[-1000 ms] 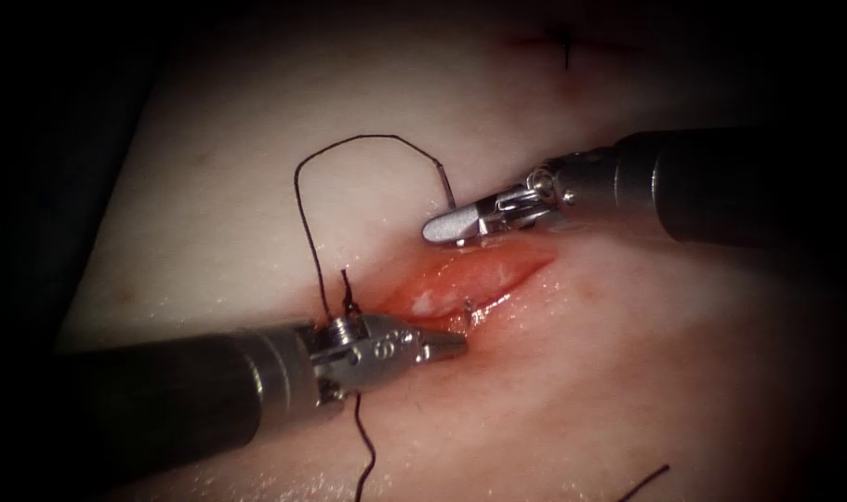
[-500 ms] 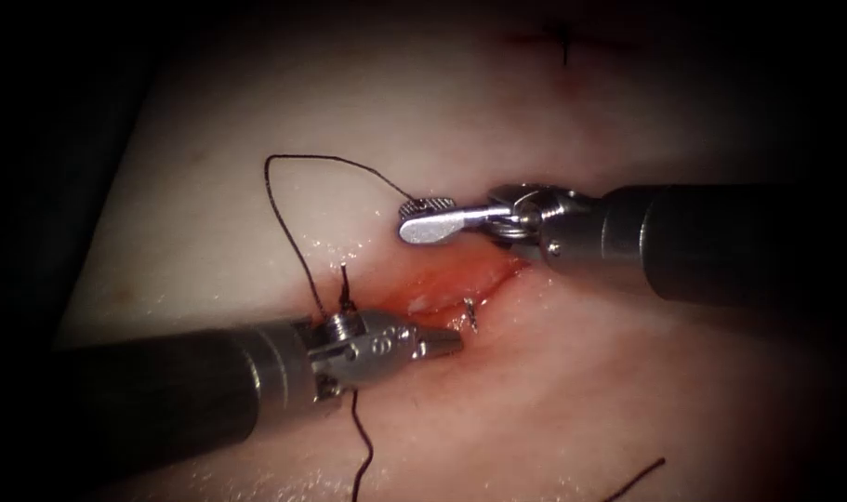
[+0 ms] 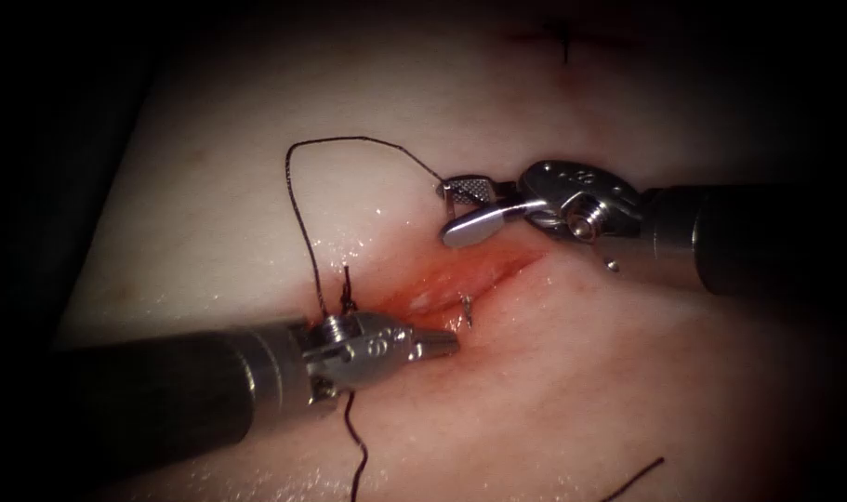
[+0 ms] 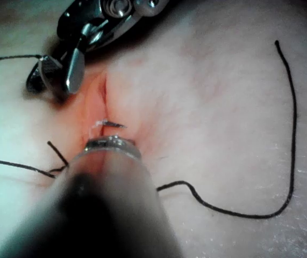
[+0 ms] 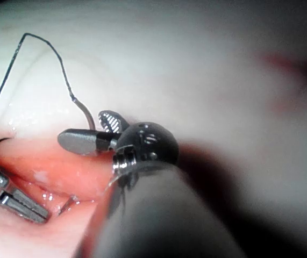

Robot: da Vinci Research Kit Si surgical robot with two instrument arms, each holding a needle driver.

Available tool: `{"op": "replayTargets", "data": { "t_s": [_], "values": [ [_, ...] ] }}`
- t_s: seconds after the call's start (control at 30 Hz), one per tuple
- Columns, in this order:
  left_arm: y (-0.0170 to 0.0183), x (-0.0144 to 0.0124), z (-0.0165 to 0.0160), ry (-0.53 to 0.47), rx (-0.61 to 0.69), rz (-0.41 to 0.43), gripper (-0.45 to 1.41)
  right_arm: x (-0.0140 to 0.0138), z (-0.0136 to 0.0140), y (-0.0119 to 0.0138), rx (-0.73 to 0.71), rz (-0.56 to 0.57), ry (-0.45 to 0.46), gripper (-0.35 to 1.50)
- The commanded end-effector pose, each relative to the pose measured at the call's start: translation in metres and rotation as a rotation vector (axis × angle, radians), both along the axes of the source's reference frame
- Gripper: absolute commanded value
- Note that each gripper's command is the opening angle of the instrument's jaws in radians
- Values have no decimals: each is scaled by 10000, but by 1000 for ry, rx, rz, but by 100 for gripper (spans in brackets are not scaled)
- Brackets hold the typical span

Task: Wound Closure
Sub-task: Use right hand to throw needle through skin atop wound

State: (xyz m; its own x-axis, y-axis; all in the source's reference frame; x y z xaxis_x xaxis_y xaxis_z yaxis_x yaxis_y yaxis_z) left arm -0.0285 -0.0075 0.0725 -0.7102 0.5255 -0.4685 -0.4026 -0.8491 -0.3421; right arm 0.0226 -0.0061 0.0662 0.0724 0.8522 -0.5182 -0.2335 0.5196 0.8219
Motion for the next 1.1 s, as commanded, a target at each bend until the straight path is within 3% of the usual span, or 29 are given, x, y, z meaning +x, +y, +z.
{"op": "replayTargets", "data": {
  "t_s": [0.03, 0.2, 0.37, 0.4, 0.43, 0.47, 0.77, 1.1],
  "values": [
    [1, -6, 7, 0, -1, -1, -45, 13, 1, 1, 2, 1, 4, 115],
    [0, -4, 6, 1, 1, 3, -45, 19, -9, 10, -6, 7, 3, 115],
    [0, -3, 6, 1, 0, 3, -45, 19, -14, 17, -9, 9, 1, 98],
    [0, -3, 6, 1, 0, 3, -45, 19, -14, 17, -9, 9, 1, 81],
    [0, -3, 6, 1, 0, 3, -45, 19, -13, 16, -15, 7, 1, 34],
    [0, -3, 6, 1, 1, 3, -45, 18, -13, 15, 57, 25, 8, -33],
    [1, 1, 2, -2, 5, 7, -45, 18, 2, -2, 249, -6, -54, -35],
    [7, 5, -2, -7, 12, 12, -45, 15, 9, -32, 608, -49, 56, -35]
  ]
}}
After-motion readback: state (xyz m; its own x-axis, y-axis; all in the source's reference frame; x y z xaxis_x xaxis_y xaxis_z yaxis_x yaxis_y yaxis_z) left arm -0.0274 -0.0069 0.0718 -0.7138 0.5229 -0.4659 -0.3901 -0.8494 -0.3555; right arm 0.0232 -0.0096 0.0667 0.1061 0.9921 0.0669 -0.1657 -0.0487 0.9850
